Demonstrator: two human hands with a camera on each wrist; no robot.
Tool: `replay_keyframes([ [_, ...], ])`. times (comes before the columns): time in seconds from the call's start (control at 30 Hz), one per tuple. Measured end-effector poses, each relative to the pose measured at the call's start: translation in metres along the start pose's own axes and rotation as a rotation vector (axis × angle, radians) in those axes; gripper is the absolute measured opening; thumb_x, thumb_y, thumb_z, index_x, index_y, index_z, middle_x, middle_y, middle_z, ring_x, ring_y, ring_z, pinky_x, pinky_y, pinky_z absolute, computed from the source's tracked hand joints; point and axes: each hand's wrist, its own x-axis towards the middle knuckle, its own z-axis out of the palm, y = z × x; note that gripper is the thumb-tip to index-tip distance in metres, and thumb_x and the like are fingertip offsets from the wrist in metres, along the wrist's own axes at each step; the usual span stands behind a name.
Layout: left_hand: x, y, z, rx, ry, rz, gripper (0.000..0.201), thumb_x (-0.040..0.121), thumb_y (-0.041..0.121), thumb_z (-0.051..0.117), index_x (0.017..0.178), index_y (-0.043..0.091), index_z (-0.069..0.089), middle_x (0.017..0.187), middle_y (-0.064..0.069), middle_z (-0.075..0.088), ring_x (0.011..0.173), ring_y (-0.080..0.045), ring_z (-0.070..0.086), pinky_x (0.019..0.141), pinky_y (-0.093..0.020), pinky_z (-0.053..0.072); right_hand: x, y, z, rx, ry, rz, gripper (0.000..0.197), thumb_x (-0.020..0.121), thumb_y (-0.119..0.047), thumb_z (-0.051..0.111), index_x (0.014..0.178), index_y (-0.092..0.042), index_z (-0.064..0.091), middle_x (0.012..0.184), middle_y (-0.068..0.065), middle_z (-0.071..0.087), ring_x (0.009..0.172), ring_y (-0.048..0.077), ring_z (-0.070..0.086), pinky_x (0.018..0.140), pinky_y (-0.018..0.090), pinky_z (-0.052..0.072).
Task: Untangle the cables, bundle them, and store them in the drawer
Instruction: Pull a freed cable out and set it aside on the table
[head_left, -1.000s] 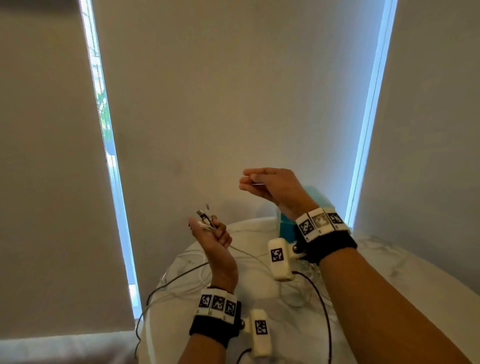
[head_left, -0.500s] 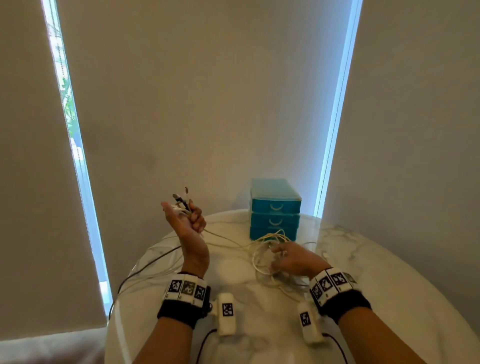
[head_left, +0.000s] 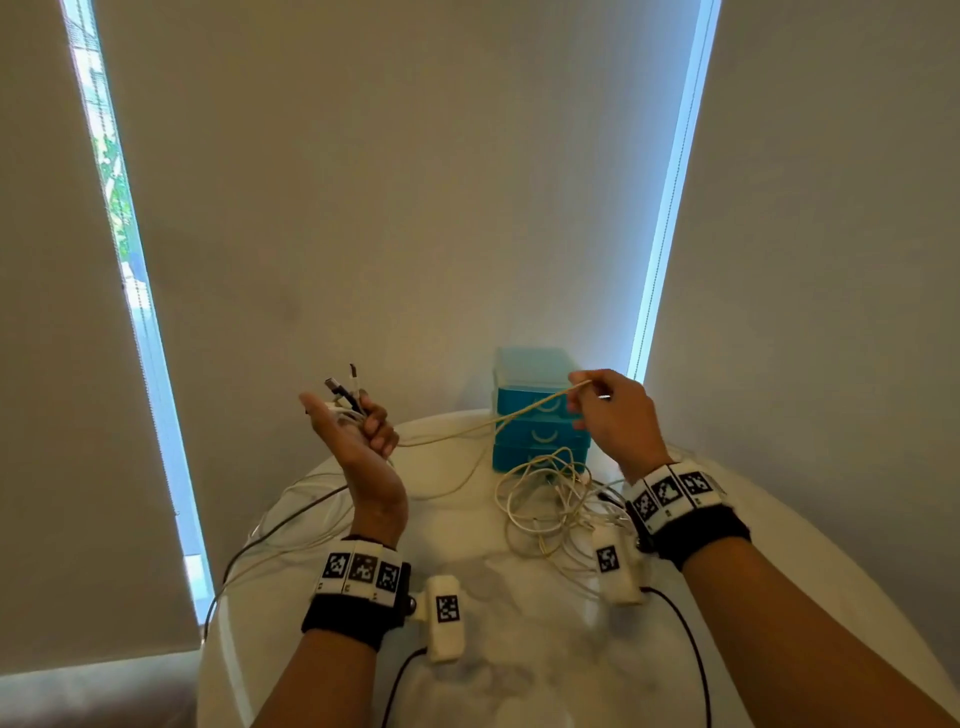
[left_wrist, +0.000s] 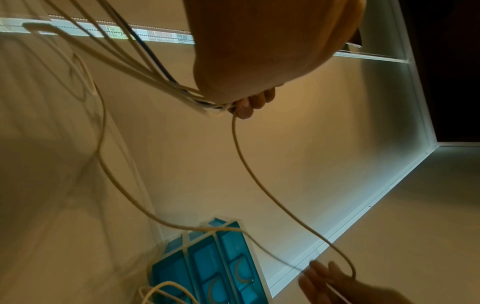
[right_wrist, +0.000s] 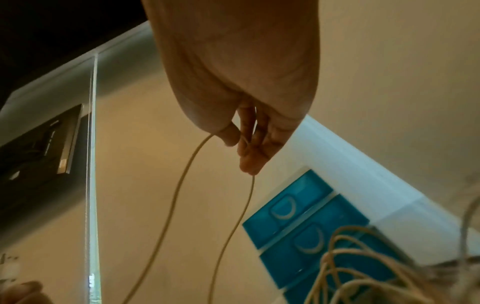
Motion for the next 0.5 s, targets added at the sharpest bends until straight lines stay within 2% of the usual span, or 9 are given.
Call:
replay_keyframes([
  [0.1, -0.004, -0.001, 0.004, 0.029, -0.024, 0.027, 0.076, 0.09, 0.09, 0.033, 0.1, 0.016, 0.052, 0.073, 0.005, 0.037, 0.063, -0.014, 0.021, 0.057, -0.029, 0.021, 0.002, -0.025, 0.038, 0.15, -0.065, 0.029, 0.025, 0.113, -0.023, 0.05, 0.131, -0.017, 0.066, 0.12, 0.002, 0.074, 0.111, 0.021, 0.074, 0.096, 0.048, 0.063],
  [0.13, -0.005, -0.003, 0.004, 0.038, -0.033, 0.046, 0.082, 0.087, 0.094, 0.037, 0.103, 0.015, 0.052, 0.075, 0.004, 0.038, 0.063, -0.014, 0.022, 0.058, -0.029, 0.021, 0.003, -0.045, 0.053, 0.231, -0.145, -0.043, 0.029, 0.115, -0.022, 0.044, 0.137, -0.018, 0.062, 0.128, -0.001, 0.072, 0.12, 0.02, 0.07, 0.102, 0.05, 0.06],
  [0.2, -0.006, -0.005, 0.004, 0.048, -0.042, 0.067, 0.09, 0.079, 0.099, 0.042, 0.107, 0.013, 0.052, 0.076, 0.004, 0.041, 0.064, -0.012, 0.025, 0.058, -0.026, 0.024, 0.003, -0.094, 0.074, 0.418, -0.327, -0.325, 0.033, 0.117, -0.018, 0.035, 0.146, -0.017, 0.052, 0.145, -0.01, 0.063, 0.134, 0.015, 0.062, 0.108, 0.048, 0.057],
  [0.27, -0.005, -0.003, 0.005, 0.055, -0.031, 0.094, 0.094, 0.074, 0.101, 0.043, 0.106, 0.013, 0.052, 0.076, 0.005, 0.042, 0.063, -0.011, 0.028, 0.057, -0.023, 0.028, 0.008, -0.131, 0.093, 0.426, -0.342, -0.516, 0.037, 0.117, -0.014, 0.032, 0.152, -0.019, 0.042, 0.155, -0.023, 0.05, 0.141, 0.009, 0.056, 0.111, 0.044, 0.055],
  [0.33, -0.007, -0.002, 0.004, 0.068, -0.012, 0.115, 0.09, 0.078, 0.1, 0.042, 0.105, 0.014, 0.052, 0.078, 0.005, 0.044, 0.064, -0.01, 0.031, 0.059, -0.021, 0.031, 0.011, -0.134, 0.104, 0.239, -0.457, -0.468, 0.048, 0.114, -0.006, 0.033, 0.16, -0.021, 0.033, 0.166, -0.017, 0.038, 0.151, 0.01, 0.044, 0.122, 0.043, 0.044],
  [0.4, -0.007, -0.002, 0.005, 0.091, -0.006, 0.148, 0.078, 0.085, 0.094, 0.039, 0.101, 0.019, 0.053, 0.08, 0.007, 0.048, 0.066, -0.007, 0.037, 0.064, -0.022, 0.033, 0.009, -0.106, 0.106, -0.244, -0.82, -0.375, 0.065, 0.111, 0.0, 0.036, 0.169, -0.023, 0.022, 0.173, 0.004, 0.034, 0.159, 0.021, 0.033, 0.129, 0.038, 0.029],
  [0.43, -0.007, -0.004, 0.005, 0.108, -0.012, 0.155, 0.076, 0.085, 0.094, 0.039, 0.101, 0.021, 0.054, 0.082, 0.009, 0.05, 0.067, -0.006, 0.04, 0.067, -0.022, 0.035, 0.007, -0.087, 0.104, -0.449, -0.914, -0.307, 0.071, 0.108, -0.001, 0.038, 0.171, -0.028, 0.019, 0.172, 0.009, 0.036, 0.158, 0.025, 0.034, 0.129, 0.038, 0.027],
  [0.47, -0.008, -0.006, 0.005, 0.123, -0.017, 0.147, 0.077, 0.083, 0.095, 0.039, 0.101, 0.022, 0.054, 0.082, 0.009, 0.051, 0.067, -0.005, 0.041, 0.069, -0.022, 0.035, 0.005, -0.067, 0.099, -0.538, -0.891, -0.274, 0.075, 0.105, -0.001, 0.041, 0.17, -0.033, 0.022, 0.169, 0.009, 0.042, 0.155, 0.026, 0.039, 0.13, 0.039, 0.028],
  [0.5, -0.008, -0.008, 0.005, 0.134, -0.017, 0.128, 0.077, 0.083, 0.095, 0.039, 0.101, 0.021, 0.055, 0.081, 0.009, 0.051, 0.067, -0.006, 0.04, 0.07, -0.024, 0.034, 0.004, -0.051, 0.093, -0.503, -0.82, -0.245, 0.076, 0.102, 0.0, 0.044, 0.168, -0.036, 0.031, 0.162, 0.007, 0.052, 0.15, 0.025, 0.047, 0.129, 0.041, 0.032],
])
